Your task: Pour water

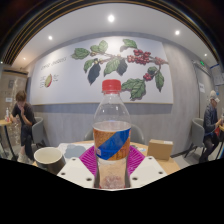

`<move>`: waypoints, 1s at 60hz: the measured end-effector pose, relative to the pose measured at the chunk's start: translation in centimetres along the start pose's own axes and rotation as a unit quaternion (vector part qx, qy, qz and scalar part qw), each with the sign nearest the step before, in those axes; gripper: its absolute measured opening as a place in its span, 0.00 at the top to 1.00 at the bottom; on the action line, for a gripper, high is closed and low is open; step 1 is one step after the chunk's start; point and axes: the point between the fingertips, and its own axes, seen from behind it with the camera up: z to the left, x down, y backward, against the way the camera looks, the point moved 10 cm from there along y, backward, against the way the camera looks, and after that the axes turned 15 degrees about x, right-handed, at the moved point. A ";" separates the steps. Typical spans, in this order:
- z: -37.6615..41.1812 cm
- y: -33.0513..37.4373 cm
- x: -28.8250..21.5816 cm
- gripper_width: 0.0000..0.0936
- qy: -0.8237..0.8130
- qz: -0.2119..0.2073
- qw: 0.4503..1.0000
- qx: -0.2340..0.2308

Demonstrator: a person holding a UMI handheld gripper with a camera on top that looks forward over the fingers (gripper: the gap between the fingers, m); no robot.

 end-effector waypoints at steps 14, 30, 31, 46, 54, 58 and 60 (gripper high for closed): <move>-0.2 -0.1 -0.5 0.50 0.005 0.015 1.000 0.005; -1.1 3.1 -0.4 0.08 0.049 0.042 0.998 0.009; -1.0 3.4 -0.6 0.08 0.048 0.044 0.998 0.007; -2.8 13.7 -0.6 0.09 0.017 0.074 0.997 -0.015; -1.1 19.9 -0.3 0.09 -0.016 0.093 0.994 -0.060; -0.6 22.4 -0.2 0.09 -0.028 0.096 0.991 -0.090; -0.4 23.4 -0.1 0.09 -0.033 0.096 0.990 -0.100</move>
